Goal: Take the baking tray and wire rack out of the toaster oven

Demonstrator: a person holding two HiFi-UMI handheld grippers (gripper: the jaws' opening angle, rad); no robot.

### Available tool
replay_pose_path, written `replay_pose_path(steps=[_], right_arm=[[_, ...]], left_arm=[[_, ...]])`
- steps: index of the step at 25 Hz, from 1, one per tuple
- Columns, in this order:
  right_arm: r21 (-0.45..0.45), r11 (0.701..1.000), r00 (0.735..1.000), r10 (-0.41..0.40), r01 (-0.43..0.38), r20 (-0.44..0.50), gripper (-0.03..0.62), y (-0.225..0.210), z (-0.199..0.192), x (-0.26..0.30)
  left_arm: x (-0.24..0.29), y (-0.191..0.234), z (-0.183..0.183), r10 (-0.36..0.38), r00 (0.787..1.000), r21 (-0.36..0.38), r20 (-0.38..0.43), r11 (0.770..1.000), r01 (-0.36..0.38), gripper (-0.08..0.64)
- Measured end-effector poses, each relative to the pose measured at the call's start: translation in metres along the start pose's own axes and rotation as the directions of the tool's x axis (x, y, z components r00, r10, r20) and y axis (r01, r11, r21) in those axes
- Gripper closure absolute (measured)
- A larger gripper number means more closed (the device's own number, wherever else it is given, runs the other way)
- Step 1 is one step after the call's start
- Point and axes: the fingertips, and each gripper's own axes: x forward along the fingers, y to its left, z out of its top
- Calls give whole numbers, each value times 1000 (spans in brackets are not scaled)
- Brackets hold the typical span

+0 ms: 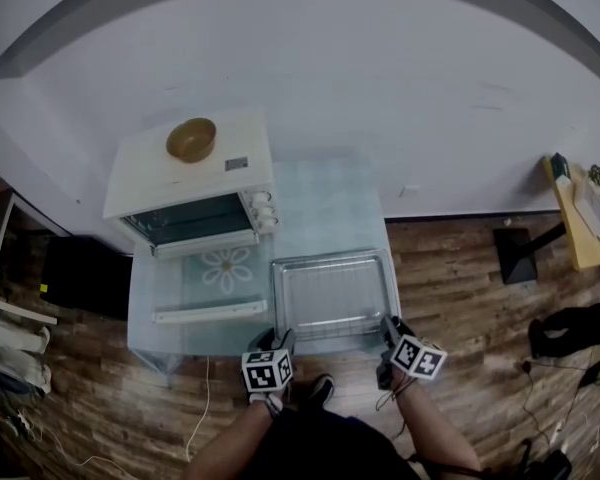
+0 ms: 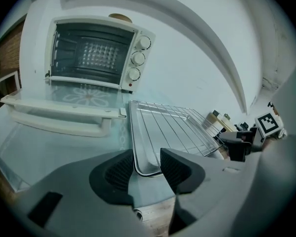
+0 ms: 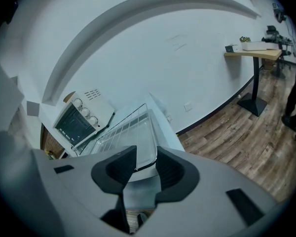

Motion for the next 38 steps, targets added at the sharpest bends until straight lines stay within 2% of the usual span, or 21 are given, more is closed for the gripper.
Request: replay_pose_path(steps=[4, 7, 10, 13, 14, 16, 23, 27, 31, 35, 38], right_arm=[[-117, 987, 993, -113, 108, -35, 448, -13, -6, 5], [-168, 973, 984, -168, 156, -57, 443, -17, -11, 10], [-225, 959, 980, -189, 171, -62, 440, -15, -12, 11], [-278, 948, 980, -185, 158, -71, 428, -13, -13, 12], [-291, 944, 980, -185, 156, -75, 396, -13, -13, 12], [-303, 939, 979, -191, 161, -73, 351, -14, -10, 11], [-242, 950, 980, -195, 197, 30, 342, -13, 22, -4], [-219, 961, 982, -146, 170, 122, 365, 12, 55, -12], [-210, 974, 983, -45, 83, 179, 413, 63, 84, -12], [-278, 959, 964, 117, -48, 238, 510, 143, 115, -17], [-354, 928, 940, 219, -118, 262, 574, 203, 129, -25]], left_arm=[[5, -1, 1, 4, 1000, 20, -5, 1000, -4, 391], [10, 2, 1, 11, 1000, 35, -14, 999, -11, 393], [13, 4, -2, 12, 1000, 36, -26, 999, -11, 391], [13, 7, -4, -4, 999, -1, -35, 1000, 4, 390], [12, 9, -4, -6, 999, -7, -40, 1000, 6, 387], [11, 10, -4, -13, 999, -3, -45, 1000, 13, 383], [-15, 17, 7, -20, 1000, 70, -17, 997, 21, 360], [-56, 24, 31, -59, 996, 80, 69, 995, 54, 360], [-98, 27, 75, -112, 976, 124, 188, 988, 90, 371], [-137, 36, 136, -122, 938, 160, 324, 984, 73, 422], [-166, 42, 186, -139, 899, 208, 415, 977, 54, 505]])
